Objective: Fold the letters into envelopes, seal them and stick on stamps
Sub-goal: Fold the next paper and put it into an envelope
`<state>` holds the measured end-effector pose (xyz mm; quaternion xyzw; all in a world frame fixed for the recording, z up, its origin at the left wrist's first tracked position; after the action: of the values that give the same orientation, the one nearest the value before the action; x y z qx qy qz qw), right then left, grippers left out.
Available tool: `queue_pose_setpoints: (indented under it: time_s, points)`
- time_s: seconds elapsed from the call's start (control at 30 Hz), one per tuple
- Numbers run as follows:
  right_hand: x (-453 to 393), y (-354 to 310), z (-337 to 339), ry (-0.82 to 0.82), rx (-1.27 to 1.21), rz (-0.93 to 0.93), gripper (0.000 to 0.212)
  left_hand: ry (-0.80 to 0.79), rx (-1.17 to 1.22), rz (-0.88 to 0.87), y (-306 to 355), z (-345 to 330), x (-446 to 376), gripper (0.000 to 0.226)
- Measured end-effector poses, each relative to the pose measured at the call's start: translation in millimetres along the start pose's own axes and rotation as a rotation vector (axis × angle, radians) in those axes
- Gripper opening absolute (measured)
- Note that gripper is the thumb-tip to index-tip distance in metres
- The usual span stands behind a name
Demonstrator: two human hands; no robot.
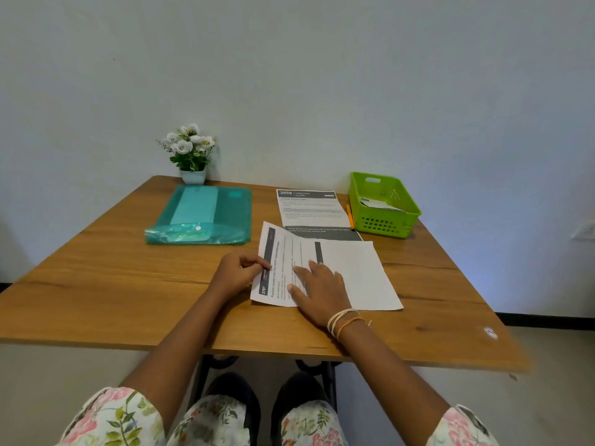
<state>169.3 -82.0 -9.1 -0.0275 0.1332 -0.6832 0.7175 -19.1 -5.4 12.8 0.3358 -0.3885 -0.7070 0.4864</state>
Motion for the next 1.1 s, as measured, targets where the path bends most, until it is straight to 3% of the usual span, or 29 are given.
queue_pose_setpoints:
  time_s: [0.33,0.6,0.73,0.87,1.1]
  points:
    - [25.7,0.4,9.7,0.036,-0.013,0.042,0.055,0.088,-0.003,0.014,-2.0,-2.3,-1.4,0.030]
    - [19.3,-5.3,6.9,0.077,-0.065,0.008,0.051,0.210,0.326,0.101,4.0,-8.8,5.5,0.041]
    - [19.5,-9.2,10.4,0.092,-0.123,0.010,0.049,0.210,0.337,0.101,8.6,-19.0,13.1,0.037]
    - [20.6,-13.2,14.4,0.142,-0.338,-0.019,0.045,0.147,0.111,-0.053,6.8,-24.0,14.6,0.036]
    - [15.0,-11.9,31.9,0.160,-0.735,-0.151,0.039,0.033,-0.416,-0.131,11.1,-37.9,19.2,0.035]
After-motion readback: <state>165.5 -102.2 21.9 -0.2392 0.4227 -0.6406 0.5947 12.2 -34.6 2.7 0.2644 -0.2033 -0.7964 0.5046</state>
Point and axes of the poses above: each hand's wrist, its own x-axis away from the middle knuckle, its own z-axis out of the back of the hand, y = z × x, the point moved 2 cm from there along -x, towards the middle knuckle, and after that the axes turned 6 degrees about z, right-handed, at the moved point
